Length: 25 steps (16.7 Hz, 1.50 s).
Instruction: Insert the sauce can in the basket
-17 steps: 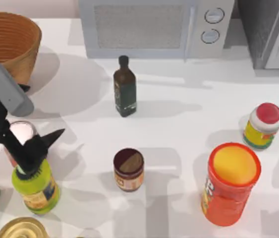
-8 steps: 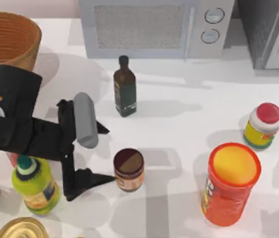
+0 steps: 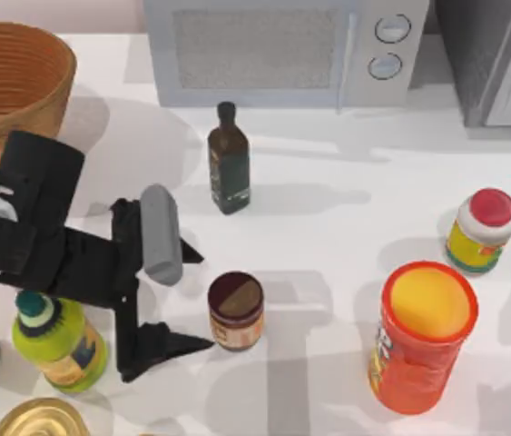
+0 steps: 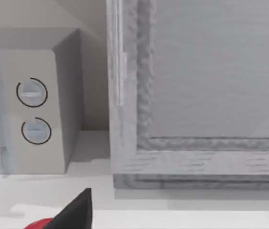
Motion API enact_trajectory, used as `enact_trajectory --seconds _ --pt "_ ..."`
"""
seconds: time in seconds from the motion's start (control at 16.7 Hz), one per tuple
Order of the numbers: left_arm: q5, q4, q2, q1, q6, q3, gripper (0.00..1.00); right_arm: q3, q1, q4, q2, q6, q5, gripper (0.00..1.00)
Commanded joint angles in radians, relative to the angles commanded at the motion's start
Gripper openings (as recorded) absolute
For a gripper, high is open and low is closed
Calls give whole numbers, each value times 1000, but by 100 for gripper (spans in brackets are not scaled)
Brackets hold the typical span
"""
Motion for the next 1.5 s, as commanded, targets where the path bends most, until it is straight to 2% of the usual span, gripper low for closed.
enact_trajectory --seconds 0.3,0.78,1.14,1.5 --pt "-2 -15 -31 -25 -17 1 100 0 0 0 0 0 0 100" --pt "-73 305 193 -158 -172 13 100 0 0 0 0 0 0 100" --pt "-81 346 232 -170 -184 5 100 0 0 0 0 0 0 100" --pt "-81 346 232 -170 -184 5 55 0 0 0 0 0 0 100"
